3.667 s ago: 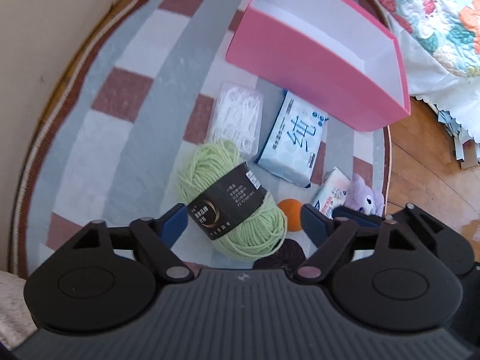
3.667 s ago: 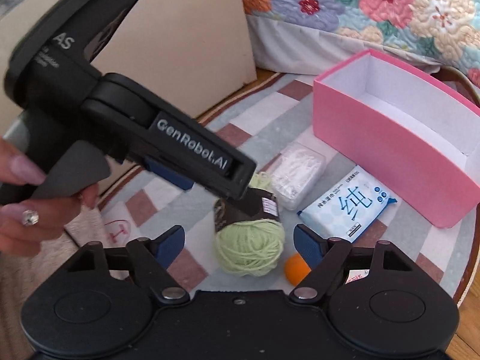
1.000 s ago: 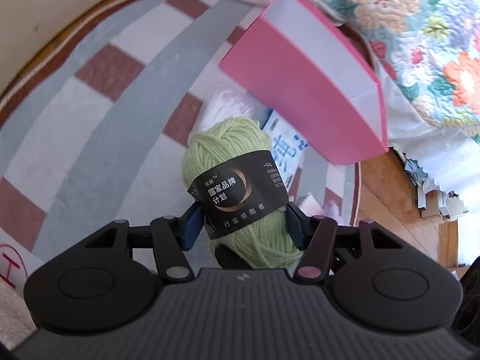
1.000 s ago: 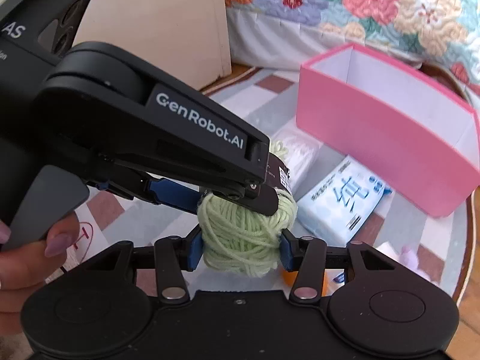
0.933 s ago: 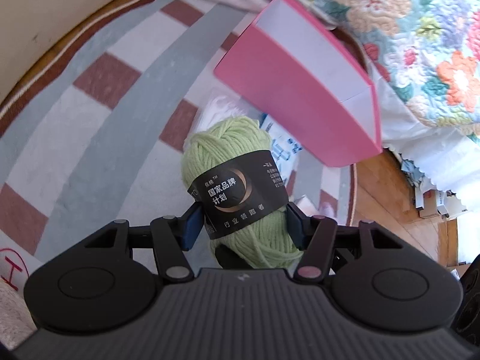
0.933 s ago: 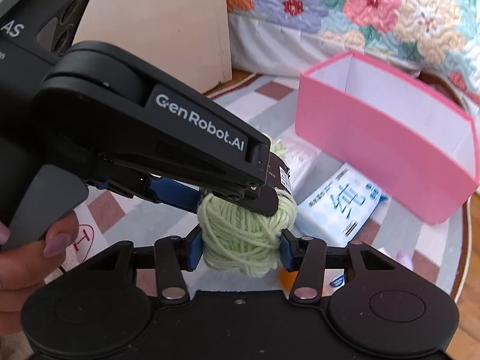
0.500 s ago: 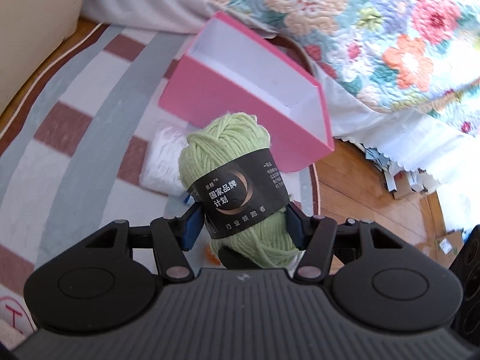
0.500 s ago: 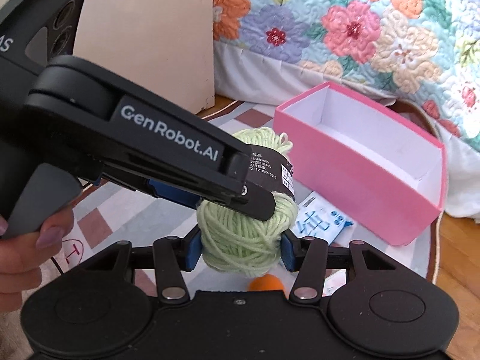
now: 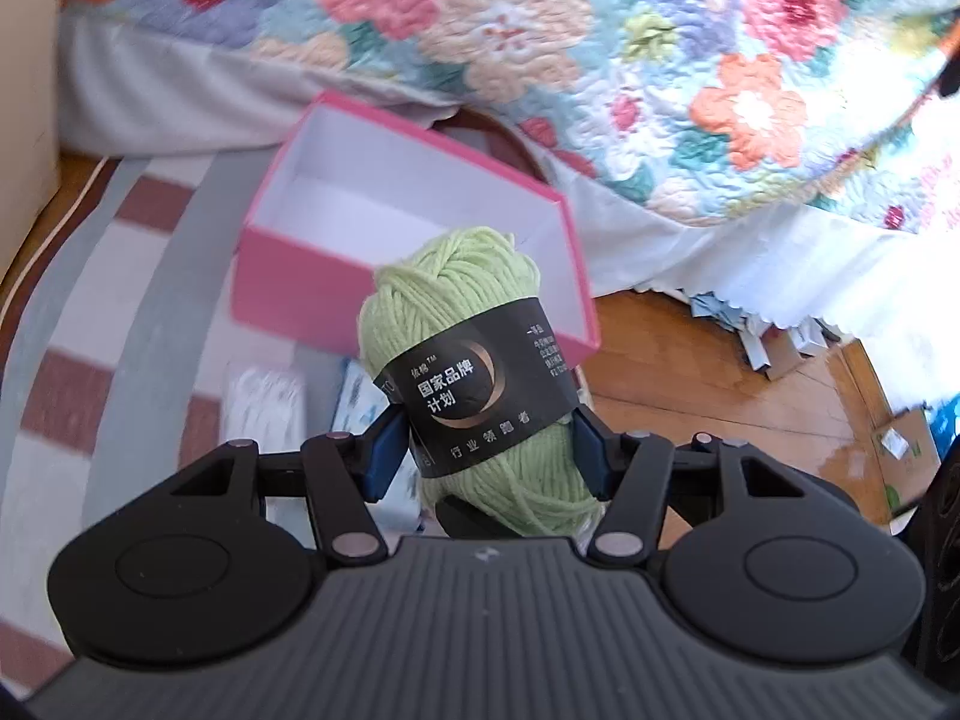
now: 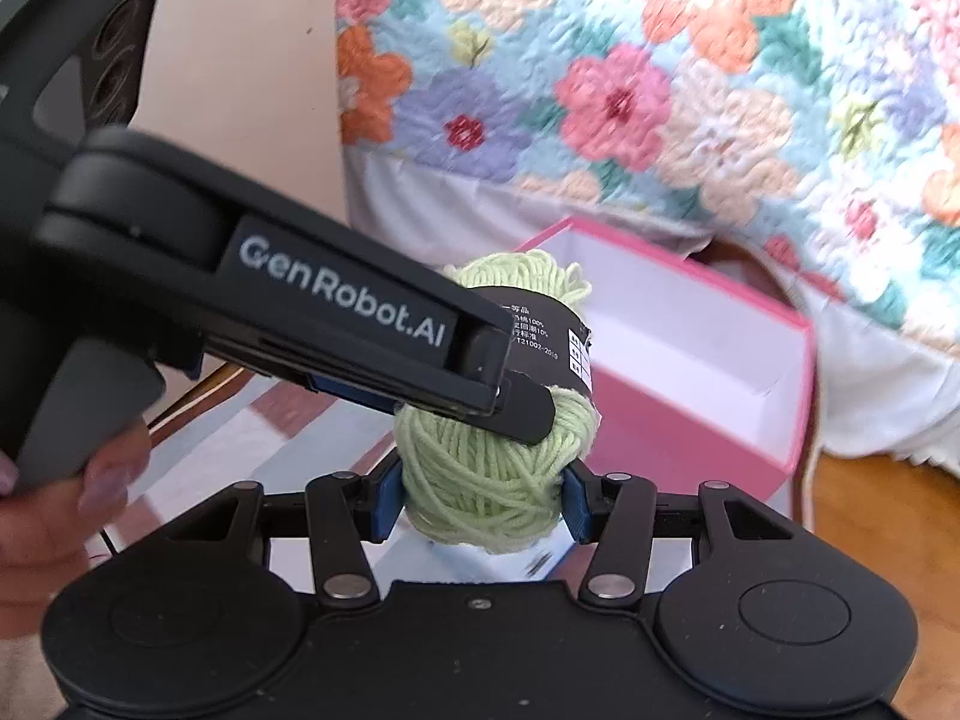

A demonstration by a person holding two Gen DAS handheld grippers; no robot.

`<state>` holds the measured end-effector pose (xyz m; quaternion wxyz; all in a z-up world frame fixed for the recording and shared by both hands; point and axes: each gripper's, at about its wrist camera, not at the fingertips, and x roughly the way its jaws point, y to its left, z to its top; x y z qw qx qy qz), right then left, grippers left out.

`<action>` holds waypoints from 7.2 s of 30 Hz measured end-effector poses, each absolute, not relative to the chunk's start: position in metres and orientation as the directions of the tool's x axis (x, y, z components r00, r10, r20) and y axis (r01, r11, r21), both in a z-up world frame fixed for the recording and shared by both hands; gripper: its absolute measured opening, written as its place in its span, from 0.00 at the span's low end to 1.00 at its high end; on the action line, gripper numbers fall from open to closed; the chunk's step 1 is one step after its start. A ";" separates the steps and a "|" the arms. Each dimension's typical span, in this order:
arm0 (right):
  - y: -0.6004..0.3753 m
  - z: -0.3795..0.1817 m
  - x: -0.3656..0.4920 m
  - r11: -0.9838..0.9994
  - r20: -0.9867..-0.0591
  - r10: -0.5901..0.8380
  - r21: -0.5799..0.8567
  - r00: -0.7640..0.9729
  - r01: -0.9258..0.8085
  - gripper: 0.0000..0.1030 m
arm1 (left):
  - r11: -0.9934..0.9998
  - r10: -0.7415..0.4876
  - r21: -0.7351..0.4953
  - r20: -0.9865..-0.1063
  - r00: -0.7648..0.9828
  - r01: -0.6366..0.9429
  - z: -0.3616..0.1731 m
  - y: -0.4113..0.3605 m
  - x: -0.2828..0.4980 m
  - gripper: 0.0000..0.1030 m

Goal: Organize objects
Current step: 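Lift the green yarn with the left gripper and carry it over the pink box, then lower the yarn into the pink box and open the left gripper, then withdraw the left gripper and move it toward the white floss-pick case, then lower the left gripper around the white floss-pick case and close it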

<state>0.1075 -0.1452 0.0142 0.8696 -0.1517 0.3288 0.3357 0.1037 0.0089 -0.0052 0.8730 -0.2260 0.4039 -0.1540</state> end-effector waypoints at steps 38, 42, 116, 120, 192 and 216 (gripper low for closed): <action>-0.181 -0.009 0.284 0.869 -0.730 0.383 0.078 0.566 -0.489 0.52 | 0.836 -0.538 -0.507 -0.690 0.484 0.207 -0.020 -0.057 0.309 0.55; -0.185 -0.021 0.308 0.889 -0.754 0.353 0.086 0.553 -0.450 0.50 | 0.828 -0.551 -0.523 -0.694 0.462 0.202 -0.037 -0.064 0.333 0.55; -0.195 -0.057 0.325 0.859 -0.800 0.315 0.011 0.510 -0.512 0.31 | 0.902 -0.429 -0.406 -0.811 0.397 0.147 -0.101 -0.096 0.389 0.39; -0.202 -0.036 0.304 0.865 -0.792 0.332 0.038 0.512 -0.501 0.36 | 0.922 -0.387 -0.360 -0.824 0.414 0.146 -0.074 -0.078 0.368 0.48; -0.144 0.020 0.105 0.650 -0.841 0.430 0.036 0.328 -0.759 0.95 | 0.989 -0.106 -0.142 -0.860 0.499 -0.035 0.000 0.039 0.116 0.98; -0.100 -0.091 0.126 0.625 -0.838 0.407 -0.036 0.364 -0.780 0.94 | 0.945 -0.161 -0.275 -0.861 0.482 -0.175 -0.088 0.090 0.142 0.98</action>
